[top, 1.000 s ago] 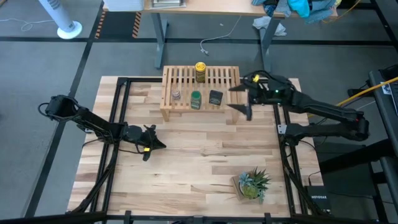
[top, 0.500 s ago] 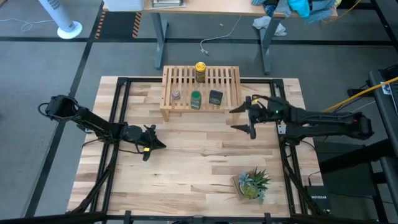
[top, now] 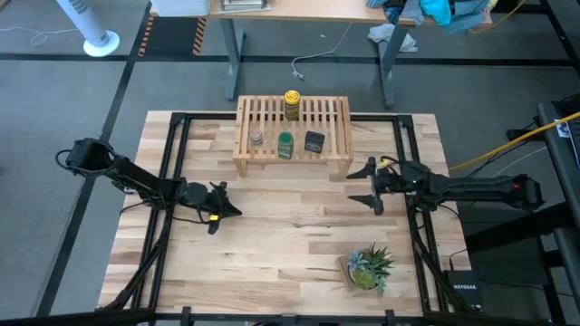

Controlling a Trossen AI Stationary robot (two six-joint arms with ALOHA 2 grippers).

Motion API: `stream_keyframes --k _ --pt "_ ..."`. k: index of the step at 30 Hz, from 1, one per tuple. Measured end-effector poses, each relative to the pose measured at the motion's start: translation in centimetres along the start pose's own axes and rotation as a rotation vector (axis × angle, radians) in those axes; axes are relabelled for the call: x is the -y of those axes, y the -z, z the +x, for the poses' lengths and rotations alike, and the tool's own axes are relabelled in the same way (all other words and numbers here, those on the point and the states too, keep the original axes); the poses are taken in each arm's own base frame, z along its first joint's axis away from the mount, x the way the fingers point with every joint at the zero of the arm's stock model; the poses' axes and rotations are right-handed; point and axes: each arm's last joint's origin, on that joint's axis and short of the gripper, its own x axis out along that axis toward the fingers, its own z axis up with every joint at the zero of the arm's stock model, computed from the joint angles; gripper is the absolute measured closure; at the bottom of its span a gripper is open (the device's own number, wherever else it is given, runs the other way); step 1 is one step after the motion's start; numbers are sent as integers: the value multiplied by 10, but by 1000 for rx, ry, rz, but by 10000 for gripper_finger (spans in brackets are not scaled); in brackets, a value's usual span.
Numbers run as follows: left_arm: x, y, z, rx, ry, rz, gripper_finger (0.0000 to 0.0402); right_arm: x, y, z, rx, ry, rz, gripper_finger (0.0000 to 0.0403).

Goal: Shelf spices
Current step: Return to Home Position

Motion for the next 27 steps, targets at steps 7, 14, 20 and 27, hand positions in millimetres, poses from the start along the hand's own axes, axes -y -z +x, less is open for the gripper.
stream_keyframes --k 7,14,20,27 --pt "-1 4 0 -45 -14 1 402 -3 4 -14 13 -10 -13 77" --pt "-3 9 0 -93 -28 3 402 -5 8 -19 -17 -9 -33 77" --pt "-4 14 -1 -150 -46 5 402 -5 11 -19 -43 -8 -27 77" --pt "-6 18 -2 -187 -57 6 402 -4 15 -20 -76 -6 -15 77"
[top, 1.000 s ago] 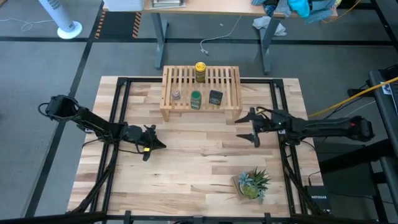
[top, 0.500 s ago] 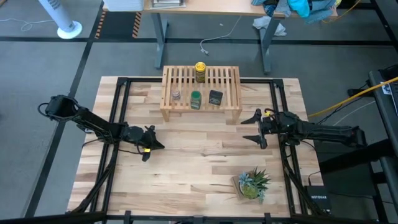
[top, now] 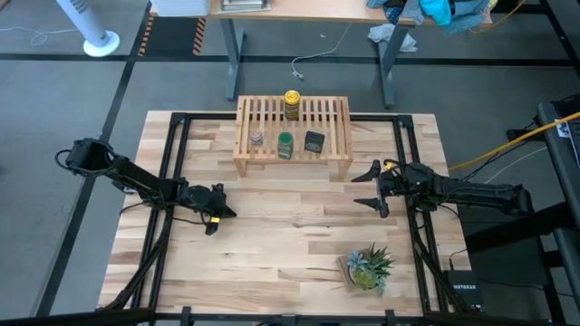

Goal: Shelf spices
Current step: Return to Home Position

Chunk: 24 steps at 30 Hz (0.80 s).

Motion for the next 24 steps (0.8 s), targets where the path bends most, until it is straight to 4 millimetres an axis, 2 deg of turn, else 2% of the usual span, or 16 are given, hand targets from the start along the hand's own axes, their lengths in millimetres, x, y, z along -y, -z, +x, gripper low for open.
stream_keyframes --k 13,24 --pt "0 -1 -2 8 2 -1 402 0 0 0 0 1 5 77" --pt "4 -16 -29 152 47 -5 402 0 1 0 -3 1 56 77"
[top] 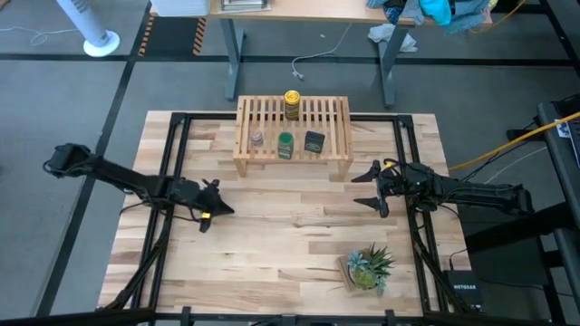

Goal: Shelf spices
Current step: Return to Home Position

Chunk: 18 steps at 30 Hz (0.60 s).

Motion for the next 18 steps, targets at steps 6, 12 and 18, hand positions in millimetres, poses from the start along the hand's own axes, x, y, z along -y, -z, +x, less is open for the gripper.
stream_keyframes --k 6,12,18 --pt "2 -7 -15 84 26 -3 402 3 1 0 -7 95 -7 77" --pt "2 -10 -28 159 49 -5 402 3 1 0 -8 118 22 77" --pt "4 -17 -40 284 87 -8 402 0 0 0 4 -10 3 77"
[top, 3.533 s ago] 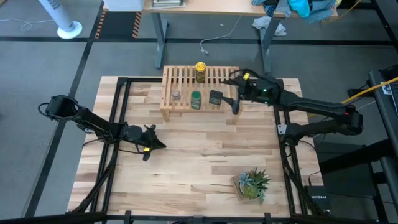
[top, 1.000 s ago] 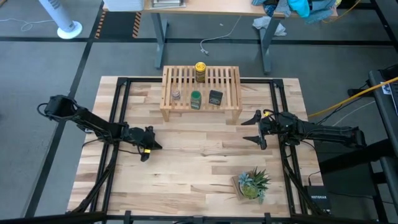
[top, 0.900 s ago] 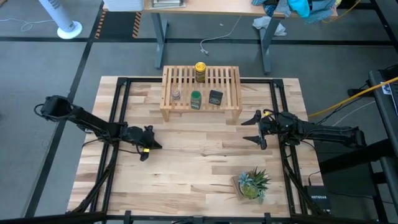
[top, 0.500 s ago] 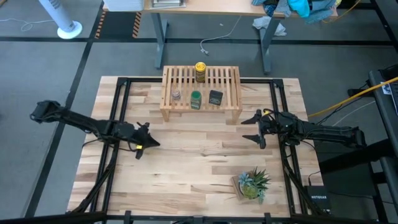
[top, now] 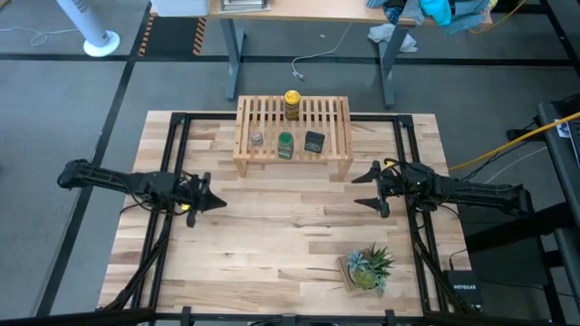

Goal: Shelf spices
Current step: Return to Home Position

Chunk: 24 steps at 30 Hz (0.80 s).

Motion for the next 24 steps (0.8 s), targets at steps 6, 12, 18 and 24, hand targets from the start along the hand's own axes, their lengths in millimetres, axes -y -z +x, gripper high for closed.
stream_keyframes --k 6,12,18,24 --pt "2 -8 -7 106 32 -3 402 -2 -4 0 34 -60 -2 77" --pt "4 -14 -14 189 58 -6 402 -6 -12 -1 118 -180 -29 77" --pt "4 -13 -14 184 56 -6 402 -6 -13 -1 126 -187 -32 77" --pt "4 -13 -13 182 56 -5 402 -6 -13 -1 123 -187 -32 77"
